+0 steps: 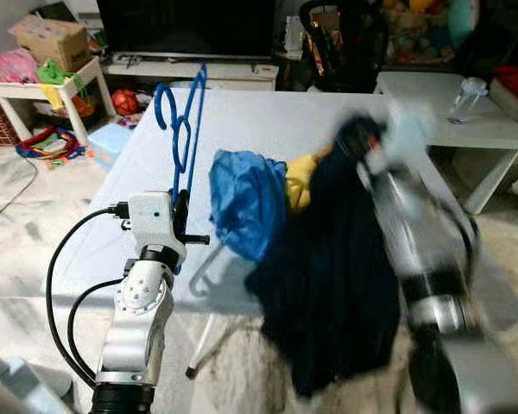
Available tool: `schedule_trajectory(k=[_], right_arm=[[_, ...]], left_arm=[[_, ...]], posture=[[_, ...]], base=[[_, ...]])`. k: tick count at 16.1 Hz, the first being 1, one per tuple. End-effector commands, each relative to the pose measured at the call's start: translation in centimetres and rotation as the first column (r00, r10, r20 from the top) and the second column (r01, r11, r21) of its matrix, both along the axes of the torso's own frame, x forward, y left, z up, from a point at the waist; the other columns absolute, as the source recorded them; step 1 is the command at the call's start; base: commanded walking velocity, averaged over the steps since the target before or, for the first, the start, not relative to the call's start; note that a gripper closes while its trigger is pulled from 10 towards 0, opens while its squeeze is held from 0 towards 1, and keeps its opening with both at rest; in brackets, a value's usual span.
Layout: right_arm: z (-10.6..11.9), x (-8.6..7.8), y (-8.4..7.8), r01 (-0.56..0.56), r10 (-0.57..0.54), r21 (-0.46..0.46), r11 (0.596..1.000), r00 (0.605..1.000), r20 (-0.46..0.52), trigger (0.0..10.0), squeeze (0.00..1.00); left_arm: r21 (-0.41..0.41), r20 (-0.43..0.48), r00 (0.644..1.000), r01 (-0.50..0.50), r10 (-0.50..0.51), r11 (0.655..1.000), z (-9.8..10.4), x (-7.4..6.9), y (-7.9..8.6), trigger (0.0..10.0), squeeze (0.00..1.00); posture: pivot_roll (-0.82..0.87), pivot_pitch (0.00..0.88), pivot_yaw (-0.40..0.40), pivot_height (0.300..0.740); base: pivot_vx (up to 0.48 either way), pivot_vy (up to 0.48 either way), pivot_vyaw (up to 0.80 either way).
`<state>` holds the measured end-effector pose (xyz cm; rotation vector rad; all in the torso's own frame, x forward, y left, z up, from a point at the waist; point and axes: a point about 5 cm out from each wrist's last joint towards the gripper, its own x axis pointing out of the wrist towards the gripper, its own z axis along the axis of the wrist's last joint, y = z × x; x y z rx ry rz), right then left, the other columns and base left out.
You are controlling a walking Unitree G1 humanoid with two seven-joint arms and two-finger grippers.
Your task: Hang hanger
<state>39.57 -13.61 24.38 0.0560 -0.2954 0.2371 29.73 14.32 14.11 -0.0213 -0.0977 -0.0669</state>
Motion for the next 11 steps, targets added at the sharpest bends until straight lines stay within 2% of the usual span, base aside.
schedule_trajectory(k=[1, 3, 5, 7, 9, 11], right_arm=[[1.1, 0.4, 0.1, -0.002, 0.002, 0.004, 1.0, 1.0, 0.023, 10.0, 0.0], [3.7, 1.7, 0.4, -0.001, -0.001, 0.084, 0.996, 1.0, 0.017, 10.0, 0.0], [7.4, 2.4, 2.3, -0.047, 0.041, 0.101, 0.994, 0.997, 0.06, 10.0, 0.0], [12.1, 2.1, 3.6, -0.086, 0.06, 0.156, 0.984, 0.985, 0.163, 10.0, 0.0], [15.5, 1.5, 3.7, -0.118, 0.059, 0.222, 0.968, 0.965, 0.255, 10.0, 0.0], [18.6, 0.6, 3.0, -0.145, 0.038, 0.293, 0.945, 0.939, 0.343, 10.0, 0.0]], left_arm=[[0.008, 0.019, 1.0, -0.006, 0.006, 1.0, 0.4, 0.3, -0.1, 10.0, 0.0], [0.009, 0.031, 0.999, -0.02, 0.02, 1.0, 0.7, 0.4, 0.0, 10.0, 0.0], [0.013, 0.03, 0.998, -0.05, 0.05, 0.999, 0.5, 0.2, 0.3, 10.0, 0.0], [0.006, 0.027, 0.997, -0.068, 0.068, 0.998, 0.4, 0.1, 0.3, 10.0, 0.0], [0.002, 0.027, 0.997, -0.071, 0.071, 0.997, 0.3, -0.1, 0.1, 10.0, 0.0], [-0.001, 0.023, 0.997, -0.074, 0.074, 0.997, 0.2, -0.2, 0.0, 10.0, 0.0]], posture=[[0.02, 0.0, -0.031, 0.74], [0.05, 0.0, -0.056, 0.74], [0.06, 0.0, -0.079, 0.74], [0.07, 0.0, -0.093, 0.74], [0.07, 0.0, -0.101, 0.74], [0.07, 0.0, -0.106, 0.74]], base=[[0.0, 0.0, 0.0], [0.0, 0.0, 0.0], [0.0, 0.0, 0.0], [0.0, 0.0, 0.0], [0.0, 0.0, 0.0], [0.0, 0.0, 0.0]])
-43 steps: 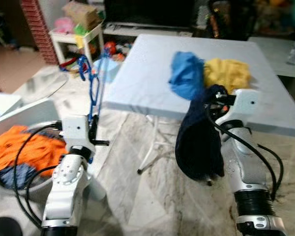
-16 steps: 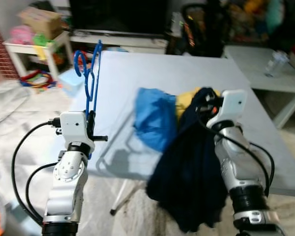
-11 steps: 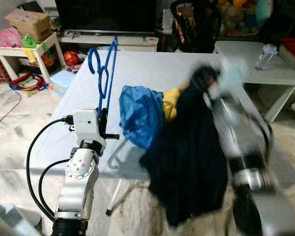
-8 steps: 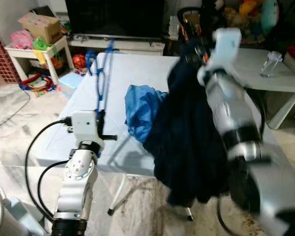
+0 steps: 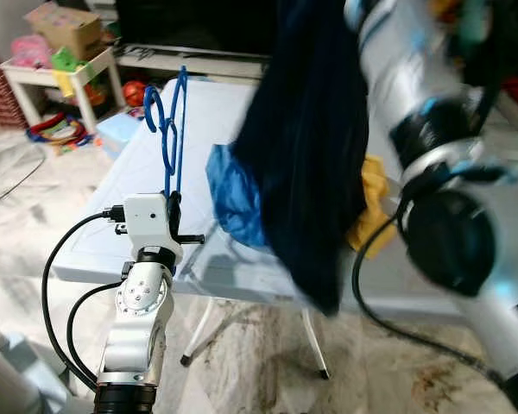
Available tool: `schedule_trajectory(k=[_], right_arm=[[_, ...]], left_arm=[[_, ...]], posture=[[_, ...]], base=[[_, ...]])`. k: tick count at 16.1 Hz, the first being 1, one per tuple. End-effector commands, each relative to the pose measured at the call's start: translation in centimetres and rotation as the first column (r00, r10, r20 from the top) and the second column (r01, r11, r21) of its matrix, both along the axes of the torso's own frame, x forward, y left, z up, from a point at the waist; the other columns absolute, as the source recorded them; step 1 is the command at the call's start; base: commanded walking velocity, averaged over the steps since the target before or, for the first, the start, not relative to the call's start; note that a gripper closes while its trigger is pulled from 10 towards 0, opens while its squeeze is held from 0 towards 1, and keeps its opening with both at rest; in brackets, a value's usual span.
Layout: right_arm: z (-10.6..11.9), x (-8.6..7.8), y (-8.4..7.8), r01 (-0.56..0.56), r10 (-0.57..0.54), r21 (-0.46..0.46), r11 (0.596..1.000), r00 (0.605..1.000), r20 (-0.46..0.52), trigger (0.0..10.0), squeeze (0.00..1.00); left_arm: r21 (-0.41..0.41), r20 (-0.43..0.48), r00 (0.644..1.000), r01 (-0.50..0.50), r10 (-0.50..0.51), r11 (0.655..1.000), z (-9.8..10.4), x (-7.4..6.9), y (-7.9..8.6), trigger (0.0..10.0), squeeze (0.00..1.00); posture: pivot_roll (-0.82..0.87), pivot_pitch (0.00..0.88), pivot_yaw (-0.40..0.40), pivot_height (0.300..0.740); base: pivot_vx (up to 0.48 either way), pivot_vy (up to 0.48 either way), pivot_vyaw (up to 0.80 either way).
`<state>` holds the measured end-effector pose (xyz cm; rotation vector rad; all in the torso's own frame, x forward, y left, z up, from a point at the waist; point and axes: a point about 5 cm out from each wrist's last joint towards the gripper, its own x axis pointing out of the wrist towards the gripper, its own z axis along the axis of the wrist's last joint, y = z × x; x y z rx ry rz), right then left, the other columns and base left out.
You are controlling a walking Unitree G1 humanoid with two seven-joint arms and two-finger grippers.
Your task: Hang hanger
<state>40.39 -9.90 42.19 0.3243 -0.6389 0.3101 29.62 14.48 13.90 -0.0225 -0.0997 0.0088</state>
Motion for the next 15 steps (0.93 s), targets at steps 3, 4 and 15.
schedule_trajectory(k=[3, 4, 15], right_arm=[[-1.0, 0.4, -1.2, 0.036, -0.036, 0.011, 0.999, 0.999, -0.013, 10.0, 0.0], [-4.0, 1.1, -0.9, 0.049, -0.056, -0.079, 0.996, 0.995, -0.085, 10.0, 0.0], [-25.1, -0.7, -8.9, -0.073, -0.334, -0.666, 0.742, 0.822, -0.462, 10.0, 1.0]], left_arm=[[0.004, 0.018, 1.0, -0.01, 0.01, 1.0, 0.2, -0.1, -0.2, 10.0, 0.0], [0.005, 0.019, 1.0, -0.008, 0.007, 1.0, 0.2, 0.0, -0.3, 10.0, 0.0], [-0.002, -0.009, 0.998, 0.055, -0.055, 0.998, 0.0, 0.0, -1.0, 10.0, 0.0]], posture=[[0.06, 0.0, -0.106, 0.74], [0.06, 0.0, -0.106, 0.74], [0.02, 0.0, -0.057, 0.74]], base=[[0.0, 0.0, 0.0], [0.0, 0.0, 0.0], [0.0, 0.0, 0.0]])
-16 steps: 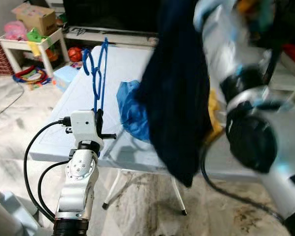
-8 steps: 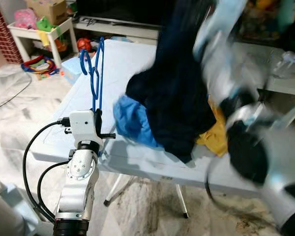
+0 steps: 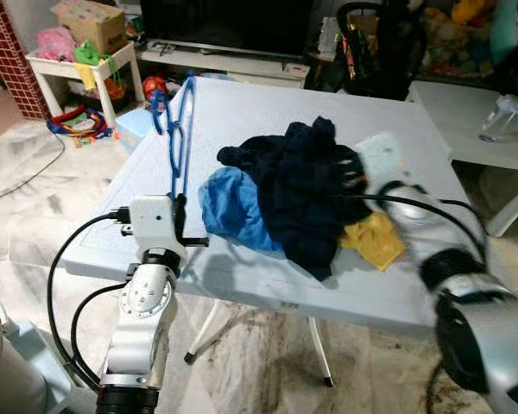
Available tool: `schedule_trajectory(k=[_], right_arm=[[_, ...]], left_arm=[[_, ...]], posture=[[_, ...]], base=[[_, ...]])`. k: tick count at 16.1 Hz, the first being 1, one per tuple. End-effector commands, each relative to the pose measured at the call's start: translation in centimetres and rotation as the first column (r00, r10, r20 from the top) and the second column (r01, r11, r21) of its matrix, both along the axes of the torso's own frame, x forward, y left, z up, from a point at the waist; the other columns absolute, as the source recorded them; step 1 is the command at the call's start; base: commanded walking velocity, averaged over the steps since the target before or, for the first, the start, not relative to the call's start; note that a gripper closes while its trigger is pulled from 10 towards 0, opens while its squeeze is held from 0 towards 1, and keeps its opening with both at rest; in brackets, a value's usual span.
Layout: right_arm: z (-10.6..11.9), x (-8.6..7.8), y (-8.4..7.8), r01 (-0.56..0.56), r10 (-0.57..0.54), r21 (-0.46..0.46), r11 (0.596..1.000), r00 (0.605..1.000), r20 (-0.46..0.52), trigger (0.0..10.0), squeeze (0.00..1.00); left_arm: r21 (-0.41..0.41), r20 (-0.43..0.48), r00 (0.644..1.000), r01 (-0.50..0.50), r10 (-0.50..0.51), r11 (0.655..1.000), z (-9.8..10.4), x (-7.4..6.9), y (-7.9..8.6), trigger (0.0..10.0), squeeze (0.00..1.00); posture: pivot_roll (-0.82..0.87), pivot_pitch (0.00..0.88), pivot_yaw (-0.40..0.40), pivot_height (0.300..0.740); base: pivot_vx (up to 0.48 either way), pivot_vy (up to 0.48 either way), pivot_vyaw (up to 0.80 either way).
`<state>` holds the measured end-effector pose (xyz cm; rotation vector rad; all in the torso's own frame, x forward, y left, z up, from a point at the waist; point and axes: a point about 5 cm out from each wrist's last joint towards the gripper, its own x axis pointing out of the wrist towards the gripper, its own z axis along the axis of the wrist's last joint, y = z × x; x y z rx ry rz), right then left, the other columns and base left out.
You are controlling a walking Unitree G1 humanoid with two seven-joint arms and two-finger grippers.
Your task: Hang hanger
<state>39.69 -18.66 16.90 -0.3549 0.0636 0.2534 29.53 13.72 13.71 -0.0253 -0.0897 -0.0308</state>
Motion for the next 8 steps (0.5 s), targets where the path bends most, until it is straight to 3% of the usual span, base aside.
schedule_trajectory(k=[1, 2, 5, 7, 8], right_arm=[[0.2, -0.2, -0.3, -0.028, 0.028, 0.03, 0.999, 1.0, -0.004, 10.0, 1.0], [0.3, -0.6, -0.5, -0.051, 0.051, 0.021, 0.998, 0.998, 0.022, 10.0, 1.0], [1.5, -1.9, -1.0, -0.16, 0.145, 0.178, 0.971, 0.985, 0.092, 10.0, 1.0], [1.9, -3.2, -1.1, -0.293, 0.281, 0.222, 0.93, 0.956, 0.085, 10.0, 1.0], [1.8, -4.2, -1.0, -0.385, 0.387, 0.284, 0.878, 0.921, 0.053, 10.0, 1.0]], left_arm=[[0.0, -0.001, 1.0, 0.016, -0.016, 1.0, 0.1, 0.1, -0.1, 10.0, 0.0], [0.001, -0.001, 1.0, 0.017, -0.017, 1.0, 0.1, 0.1, -0.1, 10.0, 0.0], [0.002, -0.002, 1.0, 0.024, -0.024, 1.0, 0.3, 0.3, -0.2, 10.0, 0.0], [0.003, -0.003, 1.0, 0.029, -0.029, 1.0, 0.3, 0.2, -0.2, 10.0, 0.0], [0.005, -0.004, 1.0, 0.031, -0.031, 1.0, 0.2, 0.1, -0.1, 10.0, 0.0]], posture=[[0.02, 0.0, -0.053, 0.74], [0.02, 0.0, -0.052, 0.74], [0.02, 0.0, -0.047, 0.74], [0.02, 0.0, -0.044, 0.74], [0.02, 0.0, -0.043, 0.74]], base=[[0.0, 0.0, 0.0], [0.0, 0.0, 0.0], [0.0, 0.0, 0.0], [0.0, 0.0, 0.0], [0.0, 0.0, 0.0]])
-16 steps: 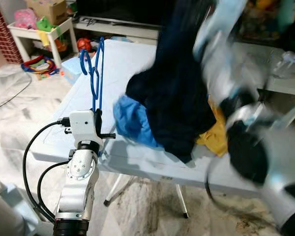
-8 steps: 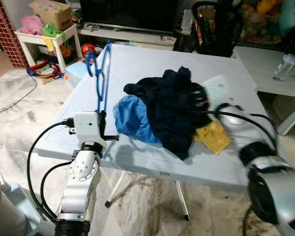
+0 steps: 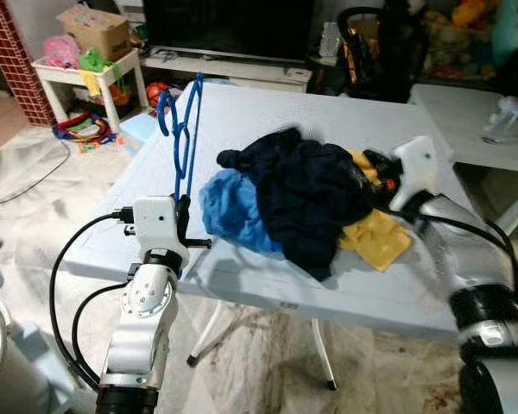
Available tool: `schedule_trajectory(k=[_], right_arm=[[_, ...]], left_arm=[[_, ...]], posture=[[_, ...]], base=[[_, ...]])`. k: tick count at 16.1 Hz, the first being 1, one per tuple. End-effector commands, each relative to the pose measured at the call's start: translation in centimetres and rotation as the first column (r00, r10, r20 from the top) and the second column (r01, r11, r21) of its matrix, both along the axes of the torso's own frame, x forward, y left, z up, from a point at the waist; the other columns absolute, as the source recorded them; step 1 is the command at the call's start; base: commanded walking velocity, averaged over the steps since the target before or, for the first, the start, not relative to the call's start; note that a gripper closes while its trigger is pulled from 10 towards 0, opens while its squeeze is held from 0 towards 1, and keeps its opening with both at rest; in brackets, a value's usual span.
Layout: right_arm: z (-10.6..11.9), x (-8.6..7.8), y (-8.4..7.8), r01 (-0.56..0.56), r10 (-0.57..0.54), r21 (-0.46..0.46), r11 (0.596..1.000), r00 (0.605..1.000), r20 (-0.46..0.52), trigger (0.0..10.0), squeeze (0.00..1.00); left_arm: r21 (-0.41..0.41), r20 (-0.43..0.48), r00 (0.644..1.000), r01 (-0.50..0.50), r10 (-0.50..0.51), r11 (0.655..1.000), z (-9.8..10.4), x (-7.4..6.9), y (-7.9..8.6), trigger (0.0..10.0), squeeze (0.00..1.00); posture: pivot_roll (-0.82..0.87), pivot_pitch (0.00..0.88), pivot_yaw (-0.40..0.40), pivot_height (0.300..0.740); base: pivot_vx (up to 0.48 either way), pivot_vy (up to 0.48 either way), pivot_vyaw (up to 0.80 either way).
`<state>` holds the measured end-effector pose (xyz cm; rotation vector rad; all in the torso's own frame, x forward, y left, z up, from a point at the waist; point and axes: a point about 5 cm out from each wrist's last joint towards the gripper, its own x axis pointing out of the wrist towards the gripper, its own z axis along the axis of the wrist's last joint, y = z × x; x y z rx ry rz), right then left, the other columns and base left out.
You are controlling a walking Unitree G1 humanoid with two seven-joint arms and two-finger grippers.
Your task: Hang hanger
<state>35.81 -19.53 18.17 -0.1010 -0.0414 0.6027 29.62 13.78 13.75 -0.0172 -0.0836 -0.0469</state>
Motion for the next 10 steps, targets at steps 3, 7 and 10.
schedule_trajectory(k=[3, 7, 10], right_arm=[[-0.5, -2.5, 0.7, -0.237, 0.24, 0.04, 0.971, 0.967, -0.091, 10.0, 1.0], [-3.5, -6.4, 3.0, -0.467, 0.475, 0.098, 0.879, 0.838, -0.27, 10.0, 1.0], [-6.0, -7.6, 5.8, -0.517, 0.509, 0.085, 0.852, 0.776, -0.373, 10.0, 1.0]], left_arm=[[-0.023, 0.019, 1.0, 0.016, -0.015, 1.0, 1.1, 0.2, -0.2, 10.0, 0.0], [-0.044, 0.054, 0.998, 0.027, -0.024, 0.999, 2.4, 0.6, -0.5, 10.0, 0.0], [-0.045, 0.045, 0.998, 0.036, -0.034, 0.998, 2.4, 0.5, -0.5, 10.0, 0.0]], posture=[[0.03, 0.0, -0.045, 0.74], [0.04, 0.0, -0.042, 0.74], [0.04, 0.0, -0.036, 0.74]], base=[[0.0, 0.0, 0.0], [0.0, 0.0, 0.0], [0.0, 0.0, 0.0]])
